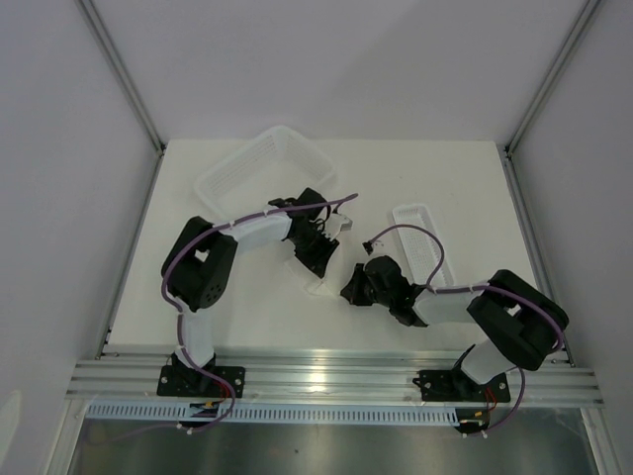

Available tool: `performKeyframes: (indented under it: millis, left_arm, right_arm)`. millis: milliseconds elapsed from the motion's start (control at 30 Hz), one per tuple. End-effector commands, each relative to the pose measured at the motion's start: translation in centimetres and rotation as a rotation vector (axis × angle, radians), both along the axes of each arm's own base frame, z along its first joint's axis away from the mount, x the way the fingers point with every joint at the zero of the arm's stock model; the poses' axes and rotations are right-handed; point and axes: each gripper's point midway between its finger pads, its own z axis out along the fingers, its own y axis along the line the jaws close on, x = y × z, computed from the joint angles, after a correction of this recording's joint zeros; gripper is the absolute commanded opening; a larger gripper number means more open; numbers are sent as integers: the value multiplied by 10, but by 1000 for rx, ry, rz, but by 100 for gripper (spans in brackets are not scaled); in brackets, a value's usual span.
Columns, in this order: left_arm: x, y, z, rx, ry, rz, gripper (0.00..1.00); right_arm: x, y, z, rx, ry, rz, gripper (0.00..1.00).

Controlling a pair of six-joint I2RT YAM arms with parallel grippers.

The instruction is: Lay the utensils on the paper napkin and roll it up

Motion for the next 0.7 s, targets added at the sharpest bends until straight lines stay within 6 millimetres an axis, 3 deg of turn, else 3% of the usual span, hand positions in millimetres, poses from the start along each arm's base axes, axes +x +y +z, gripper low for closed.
performKeyframes:
  millis: [0, 200, 367, 533, 600, 667]
  left_arm:
    - [28, 1, 32, -1, -147, -13, 38]
    - [26, 13, 0, 66, -86, -10, 37]
    - [27, 10, -1, 59, -75, -9, 38]
    - [24, 12, -7, 78, -52, -11, 38]
    - [23, 12, -8, 81, -45, -9, 38]
    - [23, 11, -7, 75, -44, -9, 38]
  right_arm:
    - [-2, -4, 5, -35, -4, 2, 0]
    - [7, 1, 34, -14, -72, 12, 0]
    - [20, 5, 62, 52, -123, -6, 1]
    - [44, -2, 62, 39, -117, -141, 11]
    - [50, 4, 60, 42, -119, -142, 11]
    - [53, 22, 71, 96, -153, -87, 5]
